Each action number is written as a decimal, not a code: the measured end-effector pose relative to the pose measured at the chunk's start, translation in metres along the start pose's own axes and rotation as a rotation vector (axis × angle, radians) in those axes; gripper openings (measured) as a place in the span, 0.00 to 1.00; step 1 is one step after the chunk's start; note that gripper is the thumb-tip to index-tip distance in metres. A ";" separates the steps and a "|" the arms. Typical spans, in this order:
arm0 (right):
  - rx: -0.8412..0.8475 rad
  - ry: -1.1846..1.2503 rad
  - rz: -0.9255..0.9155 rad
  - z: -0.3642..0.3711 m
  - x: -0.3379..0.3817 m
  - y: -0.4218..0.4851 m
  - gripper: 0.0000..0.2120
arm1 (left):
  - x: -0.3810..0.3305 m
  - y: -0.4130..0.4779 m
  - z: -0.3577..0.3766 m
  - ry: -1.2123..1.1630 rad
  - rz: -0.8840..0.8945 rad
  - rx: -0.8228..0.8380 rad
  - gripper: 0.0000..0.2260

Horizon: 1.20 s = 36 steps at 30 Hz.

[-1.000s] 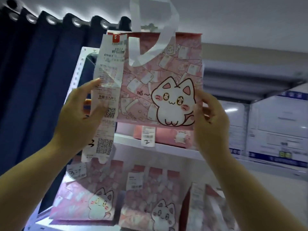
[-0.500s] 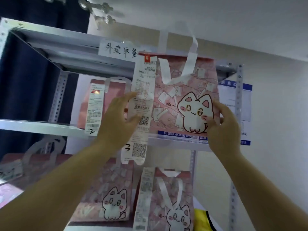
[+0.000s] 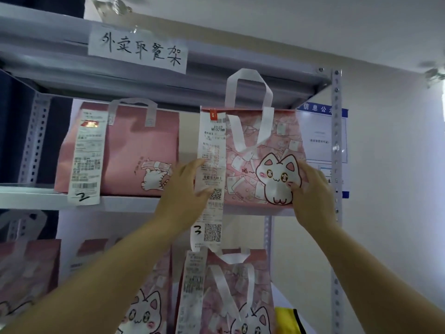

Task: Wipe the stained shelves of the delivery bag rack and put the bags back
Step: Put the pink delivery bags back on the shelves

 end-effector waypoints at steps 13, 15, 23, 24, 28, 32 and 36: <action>0.169 -0.032 -0.035 0.059 -0.031 0.021 0.20 | 0.024 0.038 0.023 0.158 -0.055 -0.050 0.25; 0.147 -0.028 -0.035 0.058 -0.032 0.020 0.20 | 0.023 0.037 0.023 0.162 -0.059 -0.070 0.24; -0.044 0.066 -0.139 0.016 -0.014 0.010 0.18 | -0.002 0.003 0.005 0.178 0.058 -0.230 0.19; -0.049 0.085 -0.162 0.010 -0.009 0.004 0.18 | -0.006 -0.006 0.005 0.176 0.076 -0.229 0.18; -0.013 0.141 -0.227 -0.003 0.001 -0.028 0.14 | -0.011 -0.044 0.014 0.135 0.103 -0.172 0.16; 0.048 0.192 -0.217 -0.007 -0.004 -0.070 0.10 | 0.008 -0.086 0.031 0.094 0.046 -0.114 0.14; 0.188 0.194 -0.170 0.008 -0.020 -0.119 0.08 | 0.052 -0.117 0.055 0.080 -0.088 -0.021 0.13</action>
Point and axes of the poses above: each hand's wrist, its own y-axis towards the middle knuckle, its own z-axis out of the palm, x = y × z, the point moved 7 cm from there along y, towards the middle knuckle, and after that the axes turned 15 degrees about -z, right-handed, at the moved point
